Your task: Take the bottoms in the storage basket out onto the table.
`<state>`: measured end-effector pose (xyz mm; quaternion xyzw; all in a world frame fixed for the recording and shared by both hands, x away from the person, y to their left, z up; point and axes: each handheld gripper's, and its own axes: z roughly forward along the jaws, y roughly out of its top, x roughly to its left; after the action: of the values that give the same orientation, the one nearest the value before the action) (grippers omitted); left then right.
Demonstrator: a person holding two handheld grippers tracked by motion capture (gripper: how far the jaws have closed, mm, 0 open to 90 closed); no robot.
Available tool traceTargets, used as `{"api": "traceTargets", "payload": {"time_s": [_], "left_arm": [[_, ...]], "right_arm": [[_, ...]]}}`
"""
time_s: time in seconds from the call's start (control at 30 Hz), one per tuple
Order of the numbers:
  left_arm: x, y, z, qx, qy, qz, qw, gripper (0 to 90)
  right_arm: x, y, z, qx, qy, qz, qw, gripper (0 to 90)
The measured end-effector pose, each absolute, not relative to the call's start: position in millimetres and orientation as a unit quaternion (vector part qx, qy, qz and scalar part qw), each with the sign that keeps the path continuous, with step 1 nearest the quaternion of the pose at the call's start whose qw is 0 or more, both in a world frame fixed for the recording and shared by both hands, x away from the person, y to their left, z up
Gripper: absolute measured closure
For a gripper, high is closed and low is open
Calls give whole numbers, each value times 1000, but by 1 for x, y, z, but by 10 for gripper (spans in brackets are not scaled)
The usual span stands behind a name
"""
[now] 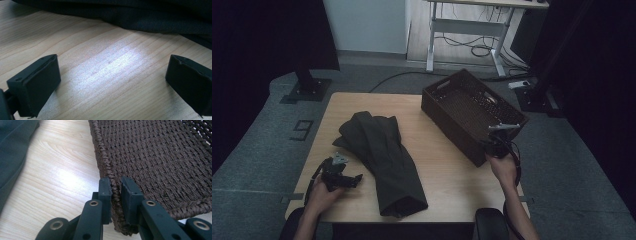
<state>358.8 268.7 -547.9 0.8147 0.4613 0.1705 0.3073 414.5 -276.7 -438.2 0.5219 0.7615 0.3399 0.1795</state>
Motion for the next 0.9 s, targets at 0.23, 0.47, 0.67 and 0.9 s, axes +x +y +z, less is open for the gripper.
{"api": "traceTargets", "payload": {"time_s": [0.23, 0.47, 0.67, 0.9], "left_arm": [[359, 269, -548, 815, 461, 171, 307, 0], [359, 269, -548, 815, 461, 171, 307, 0], [359, 269, -548, 815, 461, 171, 307, 0], [359, 269, -548, 815, 461, 171, 307, 0]], "right_arm": [[420, -283, -439, 528, 755, 337, 192, 775], [427, -289, -439, 536, 750, 332, 200, 771], [434, -294, -438, 543, 747, 325, 206, 766], [442, -299, -438, 551, 741, 319, 213, 759]]}}
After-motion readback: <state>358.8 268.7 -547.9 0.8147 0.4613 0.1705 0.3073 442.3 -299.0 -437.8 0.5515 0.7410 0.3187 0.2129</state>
